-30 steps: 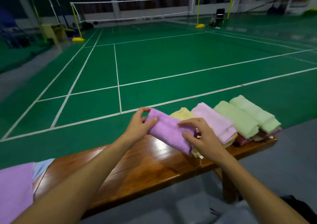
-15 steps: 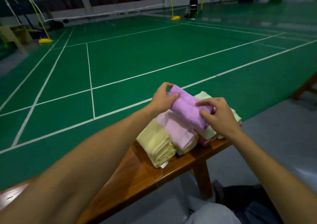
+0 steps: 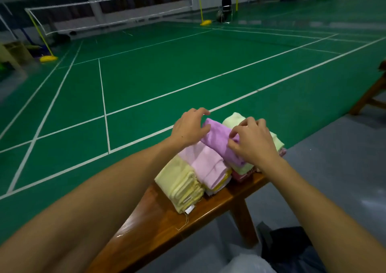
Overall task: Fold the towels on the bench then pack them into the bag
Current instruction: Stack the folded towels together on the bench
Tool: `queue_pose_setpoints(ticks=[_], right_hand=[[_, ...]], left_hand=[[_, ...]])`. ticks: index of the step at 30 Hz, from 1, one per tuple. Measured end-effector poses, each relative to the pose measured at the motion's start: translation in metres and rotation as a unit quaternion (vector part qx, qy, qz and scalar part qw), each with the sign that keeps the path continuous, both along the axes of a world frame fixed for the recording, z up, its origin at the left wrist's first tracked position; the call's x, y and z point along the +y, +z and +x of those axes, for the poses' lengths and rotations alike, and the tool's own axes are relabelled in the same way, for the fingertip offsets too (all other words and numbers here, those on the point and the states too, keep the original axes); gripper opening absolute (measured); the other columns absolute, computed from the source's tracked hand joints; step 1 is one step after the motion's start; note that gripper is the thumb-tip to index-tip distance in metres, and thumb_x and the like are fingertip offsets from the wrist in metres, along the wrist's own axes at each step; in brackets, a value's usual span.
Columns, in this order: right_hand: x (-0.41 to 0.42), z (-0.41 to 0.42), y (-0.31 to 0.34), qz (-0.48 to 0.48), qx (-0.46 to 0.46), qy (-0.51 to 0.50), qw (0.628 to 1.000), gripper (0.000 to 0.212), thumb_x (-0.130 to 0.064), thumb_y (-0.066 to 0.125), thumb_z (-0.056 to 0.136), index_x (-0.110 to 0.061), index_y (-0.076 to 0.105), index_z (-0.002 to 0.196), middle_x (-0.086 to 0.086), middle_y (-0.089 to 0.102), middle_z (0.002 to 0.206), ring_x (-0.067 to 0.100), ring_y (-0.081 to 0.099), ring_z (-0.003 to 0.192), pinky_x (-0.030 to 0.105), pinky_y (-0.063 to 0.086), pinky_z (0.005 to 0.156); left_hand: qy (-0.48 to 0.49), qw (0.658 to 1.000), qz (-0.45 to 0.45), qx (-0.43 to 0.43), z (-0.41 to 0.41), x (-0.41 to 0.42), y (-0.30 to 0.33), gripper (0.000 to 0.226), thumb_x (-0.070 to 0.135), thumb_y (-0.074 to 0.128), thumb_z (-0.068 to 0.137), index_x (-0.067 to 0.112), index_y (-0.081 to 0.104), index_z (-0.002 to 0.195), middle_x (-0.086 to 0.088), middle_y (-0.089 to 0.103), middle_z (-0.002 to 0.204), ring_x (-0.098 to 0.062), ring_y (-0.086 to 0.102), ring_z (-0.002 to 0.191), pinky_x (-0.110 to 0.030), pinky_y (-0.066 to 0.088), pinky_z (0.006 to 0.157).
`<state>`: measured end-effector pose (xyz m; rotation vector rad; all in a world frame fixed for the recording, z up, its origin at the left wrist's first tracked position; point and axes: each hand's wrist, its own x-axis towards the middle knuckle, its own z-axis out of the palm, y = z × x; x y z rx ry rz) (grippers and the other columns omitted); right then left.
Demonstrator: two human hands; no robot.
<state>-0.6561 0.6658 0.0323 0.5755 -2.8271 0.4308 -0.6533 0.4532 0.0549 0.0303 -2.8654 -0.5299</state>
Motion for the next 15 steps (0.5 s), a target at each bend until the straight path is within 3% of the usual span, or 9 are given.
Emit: queue_pose_setpoints(ticks=[8,12,15], right_hand=[[-0.058,0.074,0.043,-0.108,0.042,0.099,0.988,0.028,-0.04,0.06,0.098,-0.023,0.071,0.117,0.004,0.063,0.115,0.029,0.05,0.109,0.039,0.044,0.083],[-0.121,0.132,0.048,-0.119,0.05,0.172,0.976,0.024,-0.039,0.062,0.097,-0.023,0.072,0.113,0.002,0.067,0.111,0.029,0.053,0.106,0.041,0.046,0.086],[-0.178,0.182,0.045,-0.11,0.039,0.238,0.964,0.025,-0.041,0.062,0.097,-0.024,0.07,0.114,0.0,0.066,0.113,0.027,0.054,0.11,0.041,0.049,0.089]], left_hand=[[0.008,0.995,0.093,0.036,0.127,-0.068,0.052,0.024,0.047,0.061,0.086,0.036,0.066,0.107,0.019,0.071,0.098,-0.006,0.068,0.081,-0.042,0.059,0.086],[0.055,0.994,0.085,0.039,0.219,-0.133,0.054,0.018,0.051,0.06,0.086,0.039,0.065,0.098,0.022,0.07,0.09,-0.004,0.067,0.077,-0.041,0.06,0.079],[0.103,0.991,0.079,0.042,0.296,-0.191,0.045,0.007,0.039,0.068,0.092,0.034,0.069,0.097,0.02,0.07,0.086,-0.001,0.066,0.072,-0.037,0.059,0.077]])
